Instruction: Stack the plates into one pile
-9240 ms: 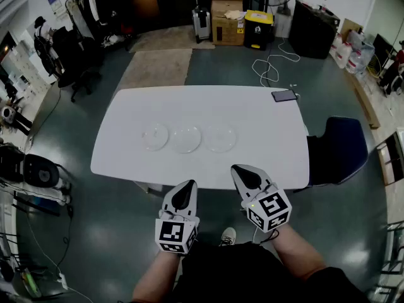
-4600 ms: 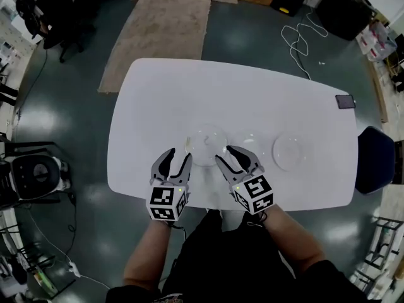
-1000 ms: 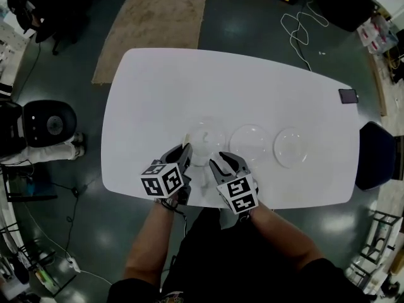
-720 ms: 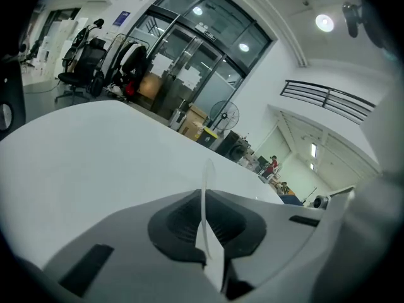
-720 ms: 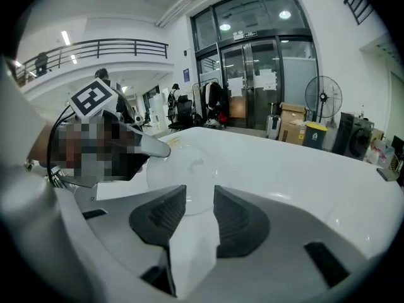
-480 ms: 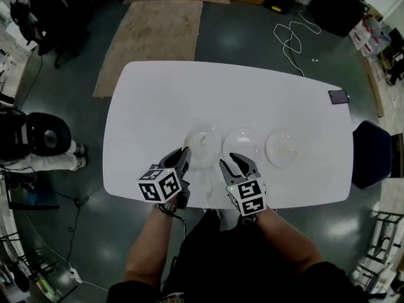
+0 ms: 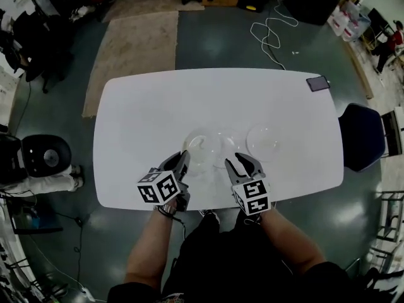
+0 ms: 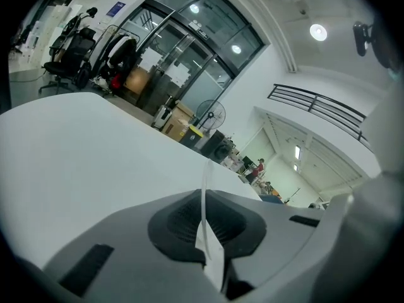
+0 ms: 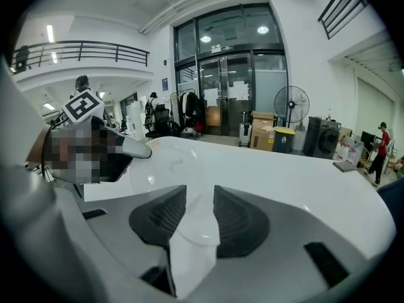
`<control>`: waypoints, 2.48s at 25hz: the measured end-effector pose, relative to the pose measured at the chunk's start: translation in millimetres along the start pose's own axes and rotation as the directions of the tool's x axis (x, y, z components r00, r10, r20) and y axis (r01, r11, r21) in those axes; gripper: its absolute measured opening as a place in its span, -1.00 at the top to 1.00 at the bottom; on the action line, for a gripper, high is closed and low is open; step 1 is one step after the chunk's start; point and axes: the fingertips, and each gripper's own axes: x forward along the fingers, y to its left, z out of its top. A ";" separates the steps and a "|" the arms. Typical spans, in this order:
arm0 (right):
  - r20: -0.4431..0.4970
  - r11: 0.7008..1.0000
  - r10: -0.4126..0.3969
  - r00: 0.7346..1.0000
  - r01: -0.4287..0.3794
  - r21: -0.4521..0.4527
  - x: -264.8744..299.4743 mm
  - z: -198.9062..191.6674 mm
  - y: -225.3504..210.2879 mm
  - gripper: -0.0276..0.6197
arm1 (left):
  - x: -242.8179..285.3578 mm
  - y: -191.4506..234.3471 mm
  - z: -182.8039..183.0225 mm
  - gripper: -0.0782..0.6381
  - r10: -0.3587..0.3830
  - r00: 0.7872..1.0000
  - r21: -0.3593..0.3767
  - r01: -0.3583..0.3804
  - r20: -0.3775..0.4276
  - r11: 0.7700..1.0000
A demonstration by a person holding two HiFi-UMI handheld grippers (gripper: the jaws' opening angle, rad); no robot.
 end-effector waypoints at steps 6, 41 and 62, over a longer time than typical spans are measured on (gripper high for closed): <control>0.009 0.998 -0.055 0.998 0.055 0.037 -20.3 -9.0 -36.4 0.46 | 26.1 -22.5 -16.0 0.71 -0.025 0.999 -0.017 0.024 -0.039 1.000; -0.026 0.987 -0.088 0.996 0.091 0.133 -44.9 -52.6 -112.9 0.47 | 97.5 -35.6 -85.0 0.61 0.083 0.976 -0.112 -0.108 -0.202 0.988; -0.025 0.981 -0.095 0.995 0.098 0.169 -46.4 -52.4 -114.5 0.47 | 92.2 -15.8 -72.9 0.31 0.321 0.927 0.266 -0.265 -0.194 0.927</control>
